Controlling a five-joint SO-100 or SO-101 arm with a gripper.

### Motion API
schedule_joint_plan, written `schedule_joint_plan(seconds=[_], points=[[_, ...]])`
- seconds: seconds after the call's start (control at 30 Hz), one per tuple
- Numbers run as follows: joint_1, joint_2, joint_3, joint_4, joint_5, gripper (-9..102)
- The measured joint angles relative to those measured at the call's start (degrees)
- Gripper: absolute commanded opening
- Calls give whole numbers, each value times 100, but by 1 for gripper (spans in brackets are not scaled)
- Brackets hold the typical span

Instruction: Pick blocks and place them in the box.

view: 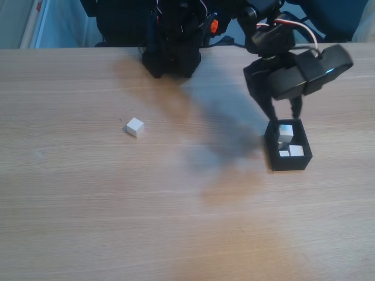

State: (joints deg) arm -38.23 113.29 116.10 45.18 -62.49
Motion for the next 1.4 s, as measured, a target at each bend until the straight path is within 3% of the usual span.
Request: schedule_joint_plan(seconds=[0.17, 0.4, 0.83, 1.07, 1.4], points=[[932, 589, 193, 896, -396, 14], [2461, 1450, 1178, 325, -1063, 16], [5054, 2188, 2171, 466, -2373, 18], [5933, 2487, 2742, 299, -2830, 19], [6460, 2733, 3076, 615, -3146, 19]])
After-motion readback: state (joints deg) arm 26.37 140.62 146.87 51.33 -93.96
